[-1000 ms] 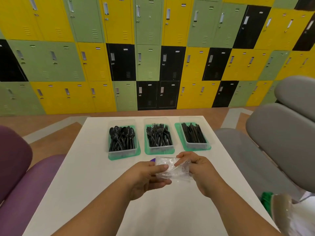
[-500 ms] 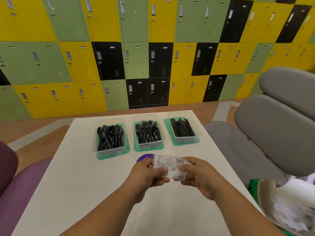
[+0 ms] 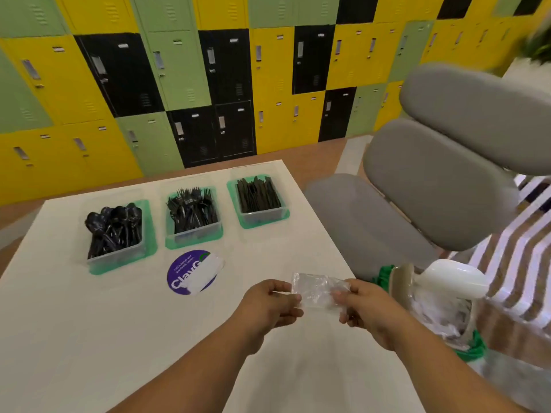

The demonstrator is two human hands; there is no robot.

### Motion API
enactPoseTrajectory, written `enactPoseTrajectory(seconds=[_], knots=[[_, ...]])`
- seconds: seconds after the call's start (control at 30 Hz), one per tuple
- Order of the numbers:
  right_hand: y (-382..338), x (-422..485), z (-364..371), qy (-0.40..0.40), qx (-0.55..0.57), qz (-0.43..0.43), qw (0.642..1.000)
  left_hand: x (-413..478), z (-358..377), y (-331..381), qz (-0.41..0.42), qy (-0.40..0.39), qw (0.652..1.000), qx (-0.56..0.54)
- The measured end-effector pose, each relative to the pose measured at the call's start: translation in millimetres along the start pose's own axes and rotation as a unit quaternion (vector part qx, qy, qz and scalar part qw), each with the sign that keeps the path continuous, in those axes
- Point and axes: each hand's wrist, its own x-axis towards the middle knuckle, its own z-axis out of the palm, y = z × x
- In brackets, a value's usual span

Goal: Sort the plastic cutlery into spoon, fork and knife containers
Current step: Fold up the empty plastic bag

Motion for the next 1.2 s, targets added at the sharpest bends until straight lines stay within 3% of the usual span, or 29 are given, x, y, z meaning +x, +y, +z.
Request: enactPoseTrajectory(seconds=[0.13,0.33,0.6,0.8,1.0,1.2], knots=[[36.1,11.5,-51.6,0.117,0.078,0.058,0.988,14.6,30.3,-7.7,-0.015,-0.017,0.999,0.025],[87.7,33.2,-135.4,0.33,0.201,0.169,0.906,32.7,70.3,-10.2,-0.04,-0.018,0.997,0.057],[132.4,52.9,-208.3,0.458,0.035,0.202,0.865,46.2,91.0,-13.4,-0.04,0.019,0.996,0.074],[132.9,70.0,-223.6,0.447,-0.096,0.176,0.872,52.1,89.1,-24.4,-0.037,0.053,0.995,0.073],[145.8,101.9,-233.3,0.415,-0.085,0.168,0.89,55.7,83.0,-32.9,-0.033,0.081,0.993,0.081],[149.3,117.0,-241.4,0.452,-0.075,0.2,0.866,60.6,72.9,-36.0,-0.029,0.11,0.99,0.08]])
